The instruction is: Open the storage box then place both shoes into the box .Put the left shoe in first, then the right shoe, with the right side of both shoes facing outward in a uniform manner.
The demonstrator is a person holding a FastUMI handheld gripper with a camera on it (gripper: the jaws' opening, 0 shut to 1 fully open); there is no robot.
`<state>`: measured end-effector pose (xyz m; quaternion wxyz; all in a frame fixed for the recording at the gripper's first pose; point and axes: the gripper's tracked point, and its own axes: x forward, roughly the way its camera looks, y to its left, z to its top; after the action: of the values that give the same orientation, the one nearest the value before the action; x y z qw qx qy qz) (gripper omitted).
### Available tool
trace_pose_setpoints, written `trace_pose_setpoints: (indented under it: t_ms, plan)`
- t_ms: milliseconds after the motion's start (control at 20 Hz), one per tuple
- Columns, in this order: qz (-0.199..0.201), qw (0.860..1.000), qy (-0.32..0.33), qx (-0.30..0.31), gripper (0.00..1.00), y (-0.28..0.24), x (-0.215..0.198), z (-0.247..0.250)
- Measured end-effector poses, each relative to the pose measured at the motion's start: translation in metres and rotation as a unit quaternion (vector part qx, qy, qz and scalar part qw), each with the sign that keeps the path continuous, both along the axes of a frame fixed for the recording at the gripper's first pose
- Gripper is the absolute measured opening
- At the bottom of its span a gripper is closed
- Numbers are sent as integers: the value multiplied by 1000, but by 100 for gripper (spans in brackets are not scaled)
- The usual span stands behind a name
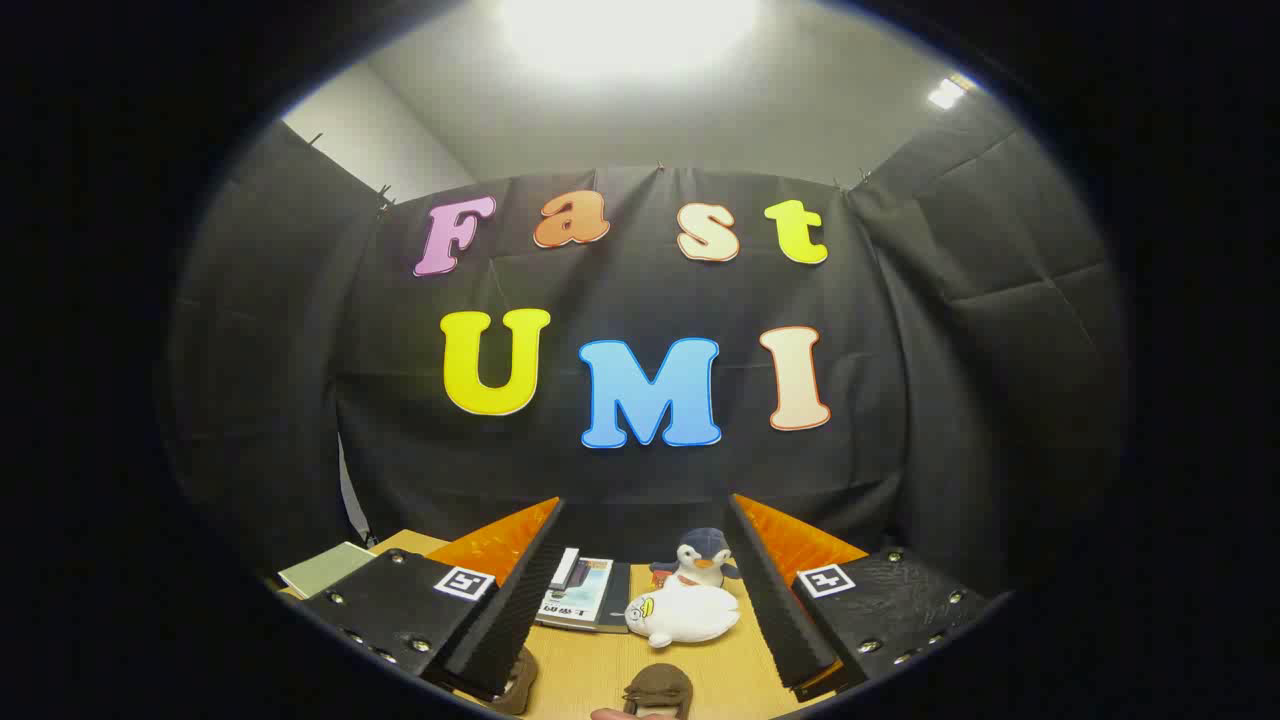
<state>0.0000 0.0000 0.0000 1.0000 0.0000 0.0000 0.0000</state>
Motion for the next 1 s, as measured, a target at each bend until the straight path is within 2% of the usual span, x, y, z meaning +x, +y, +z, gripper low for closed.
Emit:
trace_pose_setpoints:
  t_ms: [250,600,1000]
  plan:
    - [18,1000,9,18,95,-1,10,-7]
    - [14,1000,5,27,96,-16,28,-8]
    - [24,999,18,26,96,-7,36,-14]
